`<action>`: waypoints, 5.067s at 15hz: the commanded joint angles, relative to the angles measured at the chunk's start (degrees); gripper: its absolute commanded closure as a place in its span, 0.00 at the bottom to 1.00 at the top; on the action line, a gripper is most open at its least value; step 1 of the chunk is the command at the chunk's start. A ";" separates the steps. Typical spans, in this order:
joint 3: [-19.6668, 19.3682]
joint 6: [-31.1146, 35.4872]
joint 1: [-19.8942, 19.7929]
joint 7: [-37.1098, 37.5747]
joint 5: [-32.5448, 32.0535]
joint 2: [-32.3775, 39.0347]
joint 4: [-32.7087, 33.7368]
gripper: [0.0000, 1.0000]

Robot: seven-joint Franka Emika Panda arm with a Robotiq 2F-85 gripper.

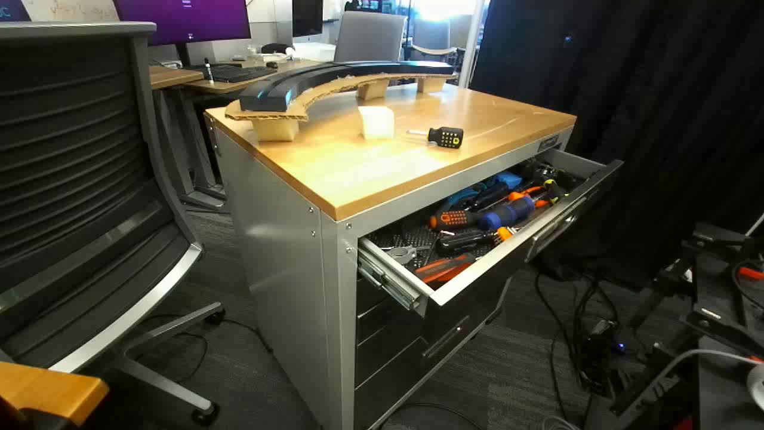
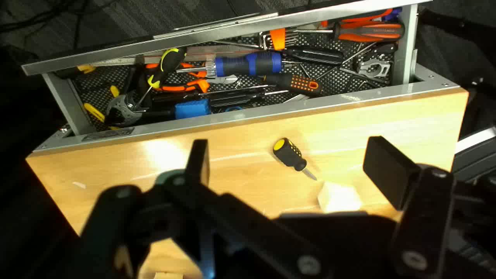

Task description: Put the screwdriver in the drawer and close it

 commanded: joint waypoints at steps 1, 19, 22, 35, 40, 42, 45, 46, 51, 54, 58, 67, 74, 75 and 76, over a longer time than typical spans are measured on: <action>-1.31 -0.10 1.52 0.45 -0.56 0.20 0.30 0.00; -1.29 1.64 0.98 1.31 -1.12 1.94 1.13 0.00; -2.92 7.41 0.41 0.93 -0.33 9.19 2.08 0.00; -10.45 21.04 4.82 -3.61 4.96 39.83 14.11 0.00; -12.55 22.49 7.86 -2.90 3.10 44.48 18.30 0.00; -14.17 23.20 9.18 -2.21 0.96 45.44 19.51 0.00; -16.09 24.00 10.31 -1.76 -1.36 46.27 20.28 0.00; -16.52 23.95 10.43 -1.83 -1.68 46.18 20.10 0.00; -16.81 24.25 10.54 -2.31 -1.08 46.71 19.26 0.42; -16.35 23.50 10.48 -2.21 0.20 45.34 18.44 0.55; -15.33 18.94 10.12 -3.25 2.80 40.21 13.54 0.55; -9.92 19.34 10.97 -3.74 12.22 33.63 2.42 0.55; -10.42 23.74 14.08 3.68 8.29 32.09 -1.11 0.00; -11.28 21.35 14.71 8.33 5.74 31.50 -2.15 0.00; -11.50 18.30 14.71 11.27 4.72 31.15 -2.78 0.00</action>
